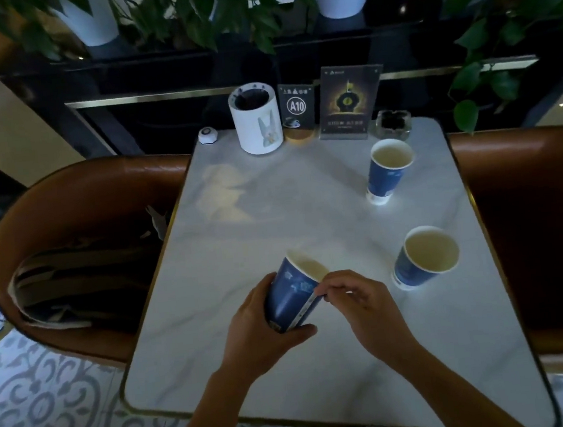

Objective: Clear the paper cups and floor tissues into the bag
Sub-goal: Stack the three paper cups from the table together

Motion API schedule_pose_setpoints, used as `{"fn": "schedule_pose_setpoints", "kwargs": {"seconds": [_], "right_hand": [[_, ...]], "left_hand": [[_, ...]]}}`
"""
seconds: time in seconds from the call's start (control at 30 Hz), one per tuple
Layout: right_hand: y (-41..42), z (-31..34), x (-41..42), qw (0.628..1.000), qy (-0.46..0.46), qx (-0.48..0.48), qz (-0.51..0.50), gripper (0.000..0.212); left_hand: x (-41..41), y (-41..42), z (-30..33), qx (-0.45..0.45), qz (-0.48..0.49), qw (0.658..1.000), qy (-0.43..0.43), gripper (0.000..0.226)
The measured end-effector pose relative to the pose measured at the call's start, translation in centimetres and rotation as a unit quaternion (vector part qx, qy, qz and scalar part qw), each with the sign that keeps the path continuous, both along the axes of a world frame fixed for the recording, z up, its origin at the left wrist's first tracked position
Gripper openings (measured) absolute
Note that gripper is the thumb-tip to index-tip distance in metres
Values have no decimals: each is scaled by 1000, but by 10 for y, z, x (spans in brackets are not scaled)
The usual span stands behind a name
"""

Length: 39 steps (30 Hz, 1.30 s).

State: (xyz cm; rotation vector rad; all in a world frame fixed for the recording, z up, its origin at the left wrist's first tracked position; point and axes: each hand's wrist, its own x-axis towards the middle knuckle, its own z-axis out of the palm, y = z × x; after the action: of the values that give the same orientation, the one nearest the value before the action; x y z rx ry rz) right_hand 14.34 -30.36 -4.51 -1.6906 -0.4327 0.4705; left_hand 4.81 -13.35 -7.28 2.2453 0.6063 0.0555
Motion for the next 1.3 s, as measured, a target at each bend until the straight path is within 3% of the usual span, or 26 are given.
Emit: {"fn": "schedule_pose_setpoints", "kwargs": {"seconds": [0.13, 0.23, 0.43, 0.63, 0.73, 0.9, 1.03, 1.3], "right_hand": [[-12, 2, 2, 1000, -17, -13, 12, 17], [-30, 6, 14, 994, -83, -56, -33, 12], [-77, -1, 56, 921, -259, -242, -159, 19], [-105, -18, 76, 860, -299, -406, -74, 38], [-117, -33, 86, 832, -331, -444, -14, 33], [-114, -15, 92, 891, -270, -353, -90, 9], [-109, -3, 96, 928, -200, -284, -134, 26], [-106, 1, 90, 939, -176, -238, -173, 26]], "left_hand": [[6, -5, -4, -24, -9, 1000, 8, 98], [7, -8, -7, -26, -30, 999, 27, 89], [8, -14, -9, -44, -38, 998, 39, 82], [8, -12, -13, -58, -35, 997, 36, 82], [6, -12, -14, -64, -31, 997, 36, 80], [4, -14, -16, -73, -36, 996, 40, 78], [5, -16, -18, -79, -40, 995, 43, 78], [4, -17, -20, -69, -52, 995, 48, 79]]}}
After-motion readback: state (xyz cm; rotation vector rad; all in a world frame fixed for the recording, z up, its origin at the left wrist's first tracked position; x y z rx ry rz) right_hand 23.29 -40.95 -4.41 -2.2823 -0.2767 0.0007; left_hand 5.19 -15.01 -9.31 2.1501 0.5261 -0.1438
